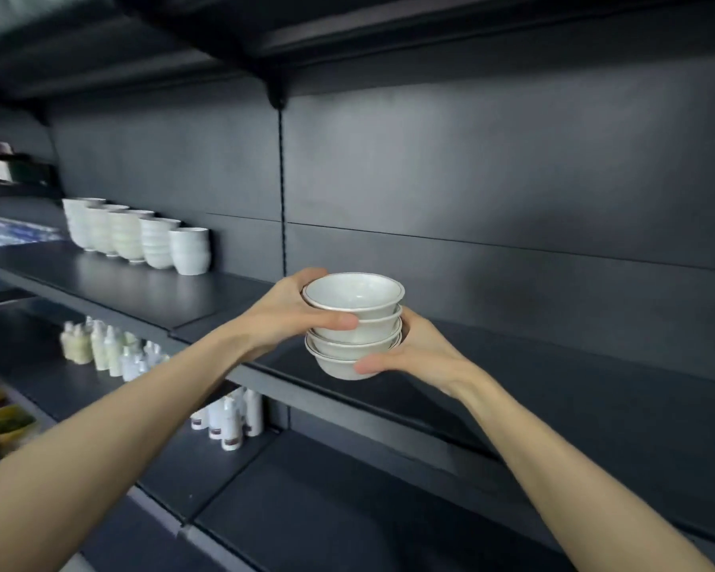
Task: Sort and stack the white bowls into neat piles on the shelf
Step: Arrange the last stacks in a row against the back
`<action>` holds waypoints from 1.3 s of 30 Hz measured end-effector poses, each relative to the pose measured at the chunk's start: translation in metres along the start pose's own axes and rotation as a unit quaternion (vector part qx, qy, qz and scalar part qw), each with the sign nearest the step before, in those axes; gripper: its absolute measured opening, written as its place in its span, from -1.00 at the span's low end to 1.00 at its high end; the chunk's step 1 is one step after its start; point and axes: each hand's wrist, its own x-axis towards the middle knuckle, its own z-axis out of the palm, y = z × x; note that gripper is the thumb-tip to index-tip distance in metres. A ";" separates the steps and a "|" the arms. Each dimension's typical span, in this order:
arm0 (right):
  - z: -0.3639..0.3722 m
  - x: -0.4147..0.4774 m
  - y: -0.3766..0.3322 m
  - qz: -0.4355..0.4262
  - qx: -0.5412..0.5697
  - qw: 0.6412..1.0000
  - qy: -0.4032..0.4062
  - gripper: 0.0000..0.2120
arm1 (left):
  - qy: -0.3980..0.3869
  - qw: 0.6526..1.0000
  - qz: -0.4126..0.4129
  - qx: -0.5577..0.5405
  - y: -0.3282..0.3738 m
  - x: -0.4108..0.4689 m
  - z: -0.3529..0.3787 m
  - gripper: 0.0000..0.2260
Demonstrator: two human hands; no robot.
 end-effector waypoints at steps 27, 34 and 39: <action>0.242 0.407 0.036 0.016 0.026 0.998 -0.058 -0.14 | 0.058 0.997 -0.040 0.023 -0.195 0.111 -0.394 -0.46; 0.262 0.473 0.067 0.047 0.010 0.999 0.008 -0.30 | -0.012 0.999 -0.023 0.019 -0.261 0.179 -0.445 -0.37; 0.282 0.510 0.086 0.073 0.007 0.995 0.071 -0.31 | -0.098 0.995 -0.004 0.007 -0.303 0.224 -0.477 -0.49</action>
